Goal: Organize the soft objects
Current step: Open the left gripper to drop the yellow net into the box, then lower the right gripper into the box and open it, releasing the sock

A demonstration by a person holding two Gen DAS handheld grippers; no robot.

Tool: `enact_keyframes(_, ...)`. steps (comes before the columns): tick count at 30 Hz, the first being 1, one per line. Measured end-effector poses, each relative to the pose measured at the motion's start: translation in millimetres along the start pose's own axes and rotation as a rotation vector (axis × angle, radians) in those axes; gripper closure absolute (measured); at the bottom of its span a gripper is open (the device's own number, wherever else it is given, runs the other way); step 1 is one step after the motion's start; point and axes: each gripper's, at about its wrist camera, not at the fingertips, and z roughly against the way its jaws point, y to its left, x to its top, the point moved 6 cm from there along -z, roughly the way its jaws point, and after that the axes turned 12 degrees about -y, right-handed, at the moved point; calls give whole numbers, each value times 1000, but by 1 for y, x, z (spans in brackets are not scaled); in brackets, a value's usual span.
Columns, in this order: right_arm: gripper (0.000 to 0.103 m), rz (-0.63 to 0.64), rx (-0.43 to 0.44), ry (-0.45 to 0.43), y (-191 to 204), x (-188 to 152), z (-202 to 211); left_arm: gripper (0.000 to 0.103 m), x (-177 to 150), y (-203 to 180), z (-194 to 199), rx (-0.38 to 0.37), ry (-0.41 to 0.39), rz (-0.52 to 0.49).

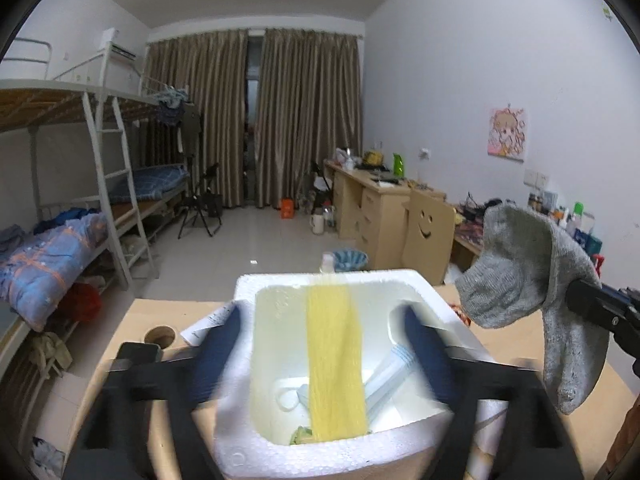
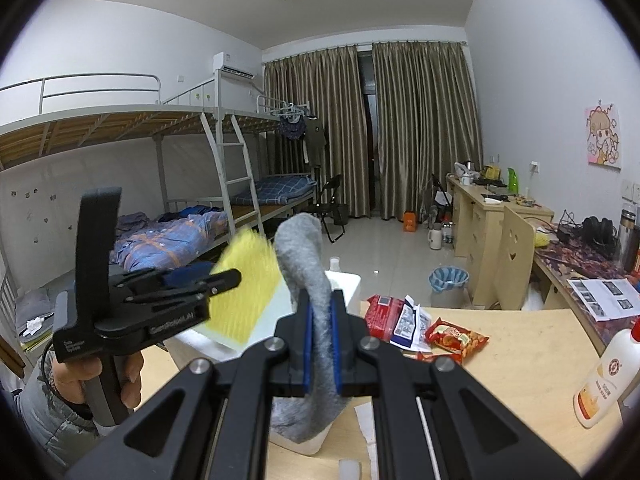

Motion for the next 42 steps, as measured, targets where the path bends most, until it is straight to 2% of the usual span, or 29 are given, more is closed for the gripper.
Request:
enact_keyframes(4, 92, 0, -5, -3, -1, 1, 2, 2, 8, 3, 12, 37, -66, 4)
enact_keyframes(16, 92, 4, 5, 10, 2, 2, 0, 2, 8, 5, 35, 64, -89, -28)
enact_keyframes(25, 92, 8, 21, 18, 4, 1, -12, 0, 11, 27, 65, 112, -119, -20)
enact_keyframes(34, 92, 21, 50, 34, 17, -2, -28, 0, 12, 42, 95, 146, -147, -60)
enact_keyframes(42, 92, 36, 72, 42, 30, 0, -42, 0, 10, 61, 109, 173, -159, -31)
